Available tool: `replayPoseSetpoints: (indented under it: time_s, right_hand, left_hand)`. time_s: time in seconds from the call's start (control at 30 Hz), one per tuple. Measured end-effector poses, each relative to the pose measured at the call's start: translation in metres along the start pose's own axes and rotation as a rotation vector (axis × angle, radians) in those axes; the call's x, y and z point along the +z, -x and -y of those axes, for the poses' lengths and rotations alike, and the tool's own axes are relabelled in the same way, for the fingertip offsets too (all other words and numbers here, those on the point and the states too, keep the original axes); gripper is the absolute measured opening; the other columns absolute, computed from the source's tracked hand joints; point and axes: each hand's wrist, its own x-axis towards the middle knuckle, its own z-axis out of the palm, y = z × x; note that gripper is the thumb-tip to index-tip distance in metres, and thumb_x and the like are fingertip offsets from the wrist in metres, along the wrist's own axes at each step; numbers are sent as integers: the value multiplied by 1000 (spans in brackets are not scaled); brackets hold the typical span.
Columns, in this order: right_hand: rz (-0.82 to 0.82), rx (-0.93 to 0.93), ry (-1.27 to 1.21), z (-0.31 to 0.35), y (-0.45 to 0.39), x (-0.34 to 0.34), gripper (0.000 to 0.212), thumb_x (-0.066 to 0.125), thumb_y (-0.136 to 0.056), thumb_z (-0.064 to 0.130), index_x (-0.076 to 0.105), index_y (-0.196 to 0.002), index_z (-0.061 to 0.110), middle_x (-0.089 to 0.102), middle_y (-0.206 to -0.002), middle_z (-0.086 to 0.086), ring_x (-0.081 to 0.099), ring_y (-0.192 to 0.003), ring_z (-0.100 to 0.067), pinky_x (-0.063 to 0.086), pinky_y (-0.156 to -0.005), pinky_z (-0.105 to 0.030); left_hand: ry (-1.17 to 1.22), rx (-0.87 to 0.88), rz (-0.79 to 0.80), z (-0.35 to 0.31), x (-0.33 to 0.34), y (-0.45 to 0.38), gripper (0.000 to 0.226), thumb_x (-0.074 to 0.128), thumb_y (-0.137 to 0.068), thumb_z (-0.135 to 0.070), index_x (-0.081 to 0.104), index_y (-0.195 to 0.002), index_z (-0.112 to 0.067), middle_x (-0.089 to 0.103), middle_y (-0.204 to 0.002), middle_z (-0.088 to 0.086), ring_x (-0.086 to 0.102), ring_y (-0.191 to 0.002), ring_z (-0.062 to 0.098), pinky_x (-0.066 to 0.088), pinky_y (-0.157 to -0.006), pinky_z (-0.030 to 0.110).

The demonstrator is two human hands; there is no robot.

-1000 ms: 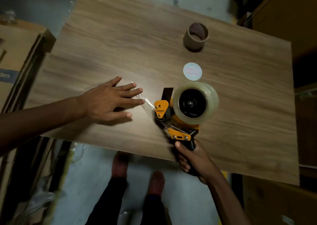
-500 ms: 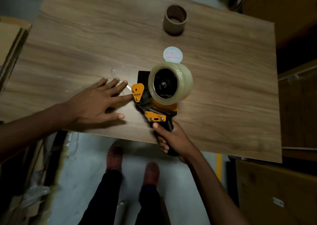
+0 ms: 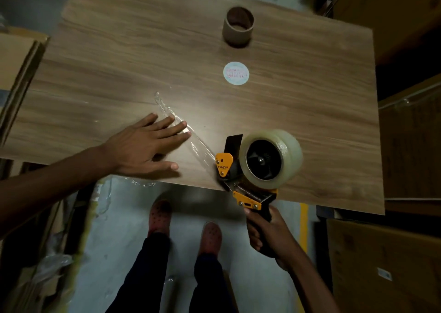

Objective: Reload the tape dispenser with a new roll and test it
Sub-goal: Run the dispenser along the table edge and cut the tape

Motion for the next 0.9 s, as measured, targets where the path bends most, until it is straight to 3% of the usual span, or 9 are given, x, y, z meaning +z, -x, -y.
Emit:
replayPoseSetpoints:
  time_s: [0.13,0.2,0.27,0.37,0.57,0.63,0.7,0.8,0.9]
  right_hand:
    - [7,-36,56,0,-5,-3,28,68,-96,28,53,-77,14,43,-56,-8,39,-42,-16,35,-46,-27]
    - [1,-67,165,2,-6,-6,31,69,-96,31,55,-77,11,53,-59,-13,47,-45,-16,41,-50,-26]
    - [14,-68,210,3,-6,-11,28,67,-103,26,57,-86,6,60,-64,-17,46,-39,-12,39,-45,-22]
    - [23,-50,251,3,-7,-14,24,64,-104,18,59,-89,1,54,-59,-13,41,-37,-10,35,-42,-20]
    - [14,-47,256,0,1,-22,19,64,-103,9,57,-85,11,39,-56,2,33,-43,-8,29,-43,-21]
    - [0,-59,293,-7,14,-31,20,68,-102,16,59,-86,6,38,-55,3,33,-42,-7,30,-44,-21]
    - [-5,-44,292,-16,29,-42,35,73,-96,31,59,-88,-1,38,-54,3,32,-41,-8,29,-44,-22]
    - [-38,-1,272,-31,52,-58,35,78,-84,46,61,-81,15,36,-54,3,29,-42,-12,25,-47,-26]
    - [-30,22,162,-45,66,-70,60,89,-68,65,56,-78,15,32,-56,1,24,-44,-15,19,-50,-34]
  left_hand:
    - [-25,81,39,-21,3,-4,88,14,-99,-85,11,-172,-36,20,-178,3,20,-164,38,22,-130,59]
    - [-15,112,29,-33,8,-6,89,15,-98,-85,7,-172,-37,16,-180,1,17,-165,38,18,-131,58]
    - [3,114,21,-40,13,-8,89,15,-97,-87,0,-171,-39,10,-181,-1,10,-166,37,13,-133,57]
    - [6,93,18,-45,16,-9,90,12,-95,-89,-5,-170,-43,6,-181,-1,5,-167,37,10,-133,57]
    - [-2,91,44,-49,13,-9,89,5,-90,-93,-10,-167,-51,-1,-181,2,-1,-167,40,8,-133,59]
    - [15,85,46,-53,13,-8,89,3,-88,-95,-8,-166,-53,-2,-181,4,-2,-167,41,8,-132,61]
    - [30,88,39,-58,15,-8,88,3,-89,-95,-9,-166,-53,-4,-181,4,-3,-167,40,6,-132,61]
    - [46,123,29,-70,20,-8,90,5,-89,-94,-11,-166,-51,-8,-181,-1,-8,-167,34,-1,-133,58]
    - [75,176,-19,-90,28,-12,92,15,-92,-94,-2,-169,-47,-3,-181,-5,-6,-167,32,-2,-133,59]
